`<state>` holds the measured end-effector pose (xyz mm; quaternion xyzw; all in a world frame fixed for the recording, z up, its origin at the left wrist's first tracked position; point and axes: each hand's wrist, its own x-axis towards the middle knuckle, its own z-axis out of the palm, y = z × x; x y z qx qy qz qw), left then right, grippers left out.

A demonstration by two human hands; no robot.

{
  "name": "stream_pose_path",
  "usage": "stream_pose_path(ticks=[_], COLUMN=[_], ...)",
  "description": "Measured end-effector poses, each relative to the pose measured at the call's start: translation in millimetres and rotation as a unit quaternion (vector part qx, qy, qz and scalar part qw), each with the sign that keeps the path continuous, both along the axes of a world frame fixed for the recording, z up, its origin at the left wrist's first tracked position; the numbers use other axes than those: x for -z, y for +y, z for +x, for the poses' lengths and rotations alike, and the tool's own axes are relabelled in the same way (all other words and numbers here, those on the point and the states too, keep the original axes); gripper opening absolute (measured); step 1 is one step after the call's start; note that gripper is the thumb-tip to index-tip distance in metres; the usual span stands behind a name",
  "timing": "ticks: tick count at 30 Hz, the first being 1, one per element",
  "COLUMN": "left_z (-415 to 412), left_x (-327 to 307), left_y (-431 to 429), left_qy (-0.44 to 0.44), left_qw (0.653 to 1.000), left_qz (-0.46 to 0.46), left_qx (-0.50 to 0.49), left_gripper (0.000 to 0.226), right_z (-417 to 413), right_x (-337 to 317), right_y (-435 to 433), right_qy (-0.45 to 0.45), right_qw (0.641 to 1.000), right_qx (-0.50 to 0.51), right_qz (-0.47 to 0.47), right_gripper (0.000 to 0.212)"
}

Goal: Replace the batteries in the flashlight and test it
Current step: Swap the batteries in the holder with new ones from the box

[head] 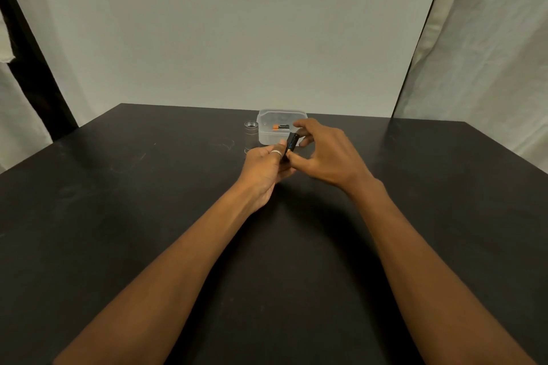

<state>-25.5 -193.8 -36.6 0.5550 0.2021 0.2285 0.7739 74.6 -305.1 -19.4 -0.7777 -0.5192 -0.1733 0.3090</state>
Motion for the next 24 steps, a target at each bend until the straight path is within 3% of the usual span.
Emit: stream_pose_path(ticks=[5,13,19,24], left_z=[-2.0,-3.0,-0.8,1.6], left_x=[-2.9,-4.0,-0.9,0.8], left_y=[-2.7,-1.9,1.9,2.9], left_qy=[-0.003,-0.001,-0.001,-0.008], left_qw=[1.000,1.000,1.000,0.999], left_qz=[0.008,0.014,-0.016,-0.034], left_qx=[0.006,0.022,0.004,-0.006], left_gripper=[0.030,0.032,0.029,0.028], right_z=[-4.5,-2.8,-1.5,-2.5], right_x=[-0.1,1.0,3.2,0.6], right_y=[1.4,-0.2,4.1,3.3], right_qy=[-0.064,-0.017,0.009,0.035], right_qw=[0.998,1.000,1.000,0.999], right_qx=[0.016,-0.003,-0.022,-0.029], right_qz=[-0.021,0.007,0.019,0.011], right_gripper=[0.058,0.055,0.028,0.031])
